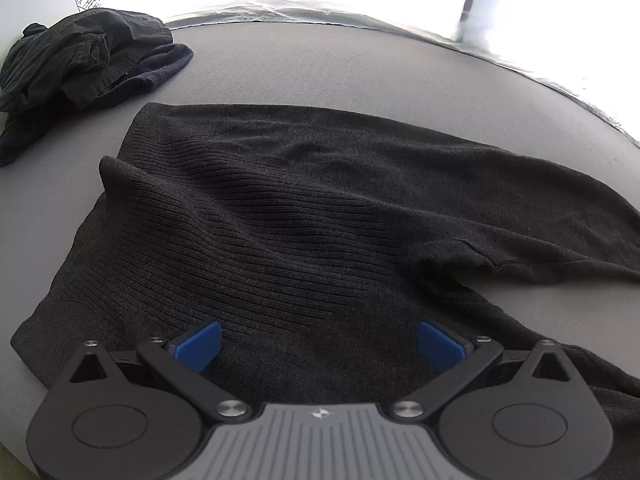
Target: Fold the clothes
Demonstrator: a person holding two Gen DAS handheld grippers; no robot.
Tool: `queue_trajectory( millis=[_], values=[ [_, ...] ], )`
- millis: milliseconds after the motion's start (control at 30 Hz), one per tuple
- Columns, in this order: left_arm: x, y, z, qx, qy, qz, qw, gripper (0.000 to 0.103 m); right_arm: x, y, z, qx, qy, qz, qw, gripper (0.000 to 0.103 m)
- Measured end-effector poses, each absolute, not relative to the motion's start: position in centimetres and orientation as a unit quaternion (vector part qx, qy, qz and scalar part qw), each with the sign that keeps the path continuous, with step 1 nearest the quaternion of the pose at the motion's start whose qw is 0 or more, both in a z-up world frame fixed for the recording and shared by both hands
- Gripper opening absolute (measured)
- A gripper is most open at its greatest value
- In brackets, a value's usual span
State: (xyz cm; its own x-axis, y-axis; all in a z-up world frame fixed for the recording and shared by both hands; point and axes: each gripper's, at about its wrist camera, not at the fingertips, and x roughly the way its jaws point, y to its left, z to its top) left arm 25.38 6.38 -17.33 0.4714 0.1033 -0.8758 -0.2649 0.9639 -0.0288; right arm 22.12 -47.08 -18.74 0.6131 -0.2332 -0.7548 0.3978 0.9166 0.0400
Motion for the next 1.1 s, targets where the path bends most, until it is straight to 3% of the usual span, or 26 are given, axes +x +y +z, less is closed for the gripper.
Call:
queue_trajectory(
  millis=[133, 200, 233, 267, 300, 333, 467, 600, 867, 933, 1000, 1033, 1100],
  values=[
    [23.5, 3.9, -17.8, -0.072, 0.509, 0.11, 0.851, 0.103, 21.9, -48.3, -19.4, 0.093, 0.417, -0.161, 0.89, 0.066],
    [22.8, 3.0, -18.2, -0.073, 0.512, 0.112, 0.848, 0.103, 21.7, -49.2, -19.8, 0.111, 0.422, -0.136, 0.89, 0.06],
    [22.6, 2.7, -18.4, -0.073, 0.514, 0.116, 0.846, 0.103, 21.7, -49.4, -19.9, 0.115, 0.423, -0.119, 0.891, 0.054],
    [22.4, 2.4, -18.6, -0.072, 0.516, 0.12, 0.845, 0.103, 21.7, -49.5, -19.9, 0.116, 0.423, -0.103, 0.893, 0.037],
    [22.2, 2.1, -18.9, -0.066, 0.516, 0.127, 0.844, 0.103, 21.8, -49.4, -19.9, 0.114, 0.424, -0.09, 0.894, 0.011],
    [22.1, 1.8, -19.1, -0.061, 0.517, 0.133, 0.844, 0.103, 21.9, -49.3, -19.7, 0.102, 0.422, -0.082, 0.897, 0.003],
    [21.8, 1.6, -19.3, -0.075, 0.51, 0.154, 0.843, 0.103, 22.3, -49.5, -18.2, 0.071, 0.385, -0.075, 0.917, 0.003],
    [21.2, 1.5, -19.4, -0.084, 0.497, 0.165, 0.848, 0.103, 22.3, -53.6, -16.5, 0.167, 0.326, -0.114, 0.924, 0.002],
    [20.9, 1.1, -19.5, -0.08, 0.481, 0.168, 0.857, 0.103, 23.0, -54.4, -17.7, 0.133, 0.37, -0.124, 0.911, 0.001],
    [20.8, 1.0, -19.4, -0.08, 0.479, 0.168, 0.858, 0.103, 23.1, -53.4, -17.8, 0.121, 0.376, -0.11, 0.912, 0.007],
    [20.8, 0.9, -19.5, -0.079, 0.477, 0.169, 0.859, 0.103, 23.3, -52.3, -18.0, 0.108, 0.379, -0.097, 0.914, 0.031],
    [20.7, 0.9, -19.5, -0.079, 0.476, 0.17, 0.859, 0.103, 23.5, -51.9, -18.2, 0.108, 0.381, -0.093, 0.914, 0.037],
    [20.7, 0.8, -19.5, -0.078, 0.472, 0.172, 0.861, 0.103, 23.7, -51.2, -18.6, 0.113, 0.385, -0.086, 0.912, 0.042]
  ],
)
